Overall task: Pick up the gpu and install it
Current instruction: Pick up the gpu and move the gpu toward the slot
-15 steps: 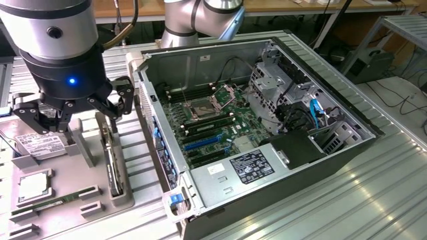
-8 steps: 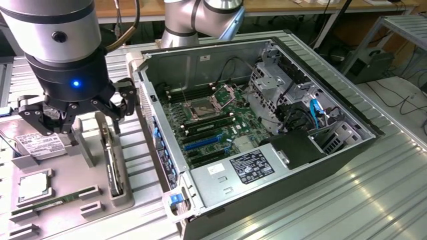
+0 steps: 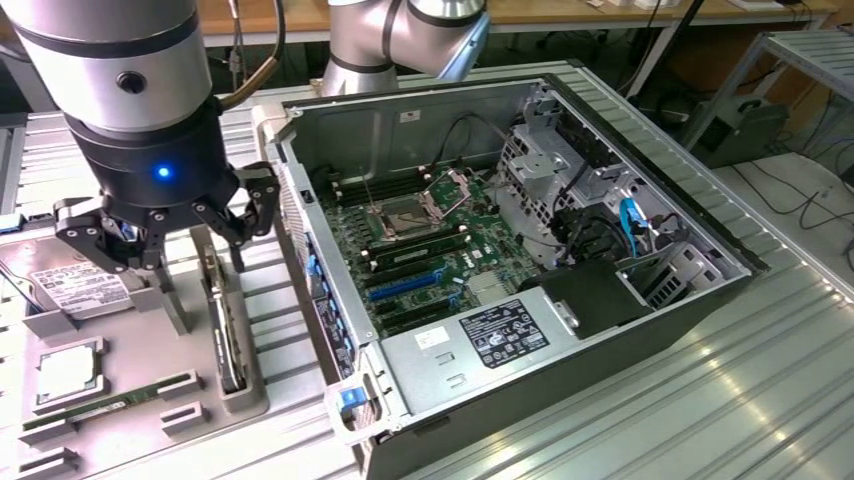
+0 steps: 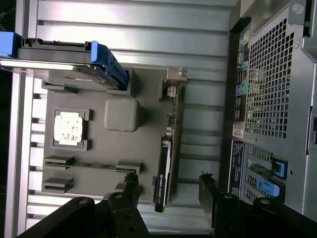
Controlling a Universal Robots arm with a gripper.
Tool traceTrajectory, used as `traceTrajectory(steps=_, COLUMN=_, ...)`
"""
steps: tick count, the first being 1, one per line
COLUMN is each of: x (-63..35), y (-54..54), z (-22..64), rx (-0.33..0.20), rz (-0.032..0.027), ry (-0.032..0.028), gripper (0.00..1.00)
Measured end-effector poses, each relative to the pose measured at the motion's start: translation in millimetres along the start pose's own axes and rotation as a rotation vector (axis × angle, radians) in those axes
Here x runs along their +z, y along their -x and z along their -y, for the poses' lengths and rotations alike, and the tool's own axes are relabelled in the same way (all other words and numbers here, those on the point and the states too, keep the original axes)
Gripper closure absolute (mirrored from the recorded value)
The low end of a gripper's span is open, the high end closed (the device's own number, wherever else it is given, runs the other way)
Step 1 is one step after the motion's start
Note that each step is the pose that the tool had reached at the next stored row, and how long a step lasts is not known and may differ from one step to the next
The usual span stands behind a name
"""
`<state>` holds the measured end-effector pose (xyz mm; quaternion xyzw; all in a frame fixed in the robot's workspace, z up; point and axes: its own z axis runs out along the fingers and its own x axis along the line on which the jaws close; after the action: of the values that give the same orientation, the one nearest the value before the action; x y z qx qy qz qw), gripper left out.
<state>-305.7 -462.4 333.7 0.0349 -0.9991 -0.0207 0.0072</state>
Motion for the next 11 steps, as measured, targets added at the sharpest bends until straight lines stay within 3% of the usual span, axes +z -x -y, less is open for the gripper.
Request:
traceTrajectory(steps=2, x=1.3, y=0.1, z=0.1, rx=-0.001, rz=0.0120, ry=-0.0020, gripper=0.39)
traceTrajectory(steps=3, x=1.7, y=0.1, z=0.1, rx=-0.001, rz=0.0142, ry=-0.0023, gripper=0.39)
traceTrajectory(steps=8, x=4.6, y=-0.4, z=0.1, rx=0.000, rz=0.0222, ry=-0.0027, gripper=0.39)
traceTrajectory(steps=11, x=10.5, y=-0.6, z=0.4, rx=0.001, rz=0.0229, ry=-0.0029, gripper=0.39)
